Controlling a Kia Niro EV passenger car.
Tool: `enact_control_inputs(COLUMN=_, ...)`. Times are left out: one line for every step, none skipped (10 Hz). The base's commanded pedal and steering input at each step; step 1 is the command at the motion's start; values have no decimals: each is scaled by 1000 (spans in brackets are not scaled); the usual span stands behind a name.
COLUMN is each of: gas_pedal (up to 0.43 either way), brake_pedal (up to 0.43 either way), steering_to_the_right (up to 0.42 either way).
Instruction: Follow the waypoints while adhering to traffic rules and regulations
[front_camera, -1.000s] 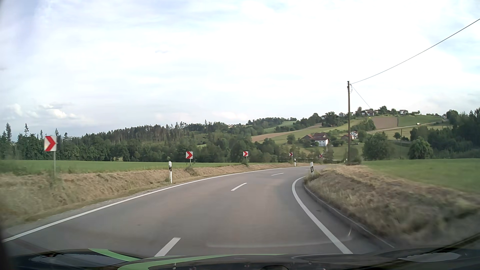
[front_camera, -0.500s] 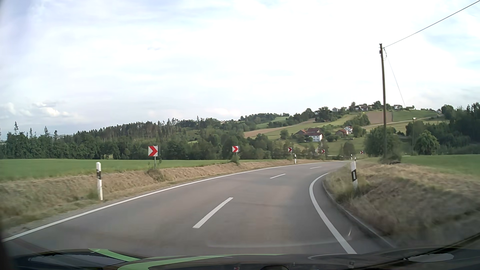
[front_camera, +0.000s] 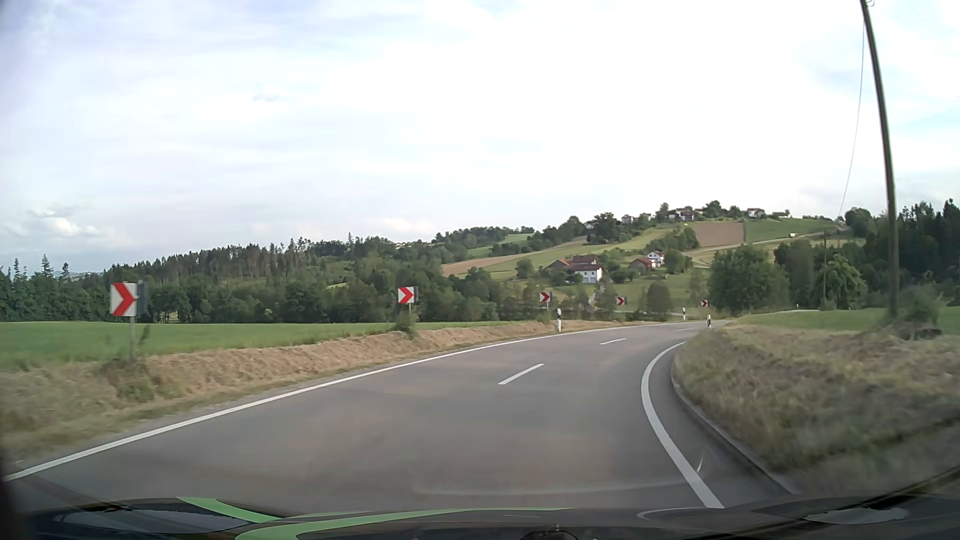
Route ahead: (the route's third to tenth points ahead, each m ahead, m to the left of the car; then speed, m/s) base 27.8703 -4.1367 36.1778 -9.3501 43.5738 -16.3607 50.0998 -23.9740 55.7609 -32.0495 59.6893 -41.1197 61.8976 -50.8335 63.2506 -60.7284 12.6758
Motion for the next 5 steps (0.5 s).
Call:
enact_control_inputs(gas_pedal=0, brake_pedal=232, steering_to_the_right=100)
enact_control_inputs(gas_pedal=0, brake_pedal=201, steering_to_the_right=100)
enact_control_inputs(gas_pedal=0, brake_pedal=152, steering_to_the_right=98)
enact_control_inputs(gas_pedal=0, brake_pedal=6, steering_to_the_right=98)
enact_control_inputs(gas_pedal=0, brake_pedal=0, steering_to_the_right=96)
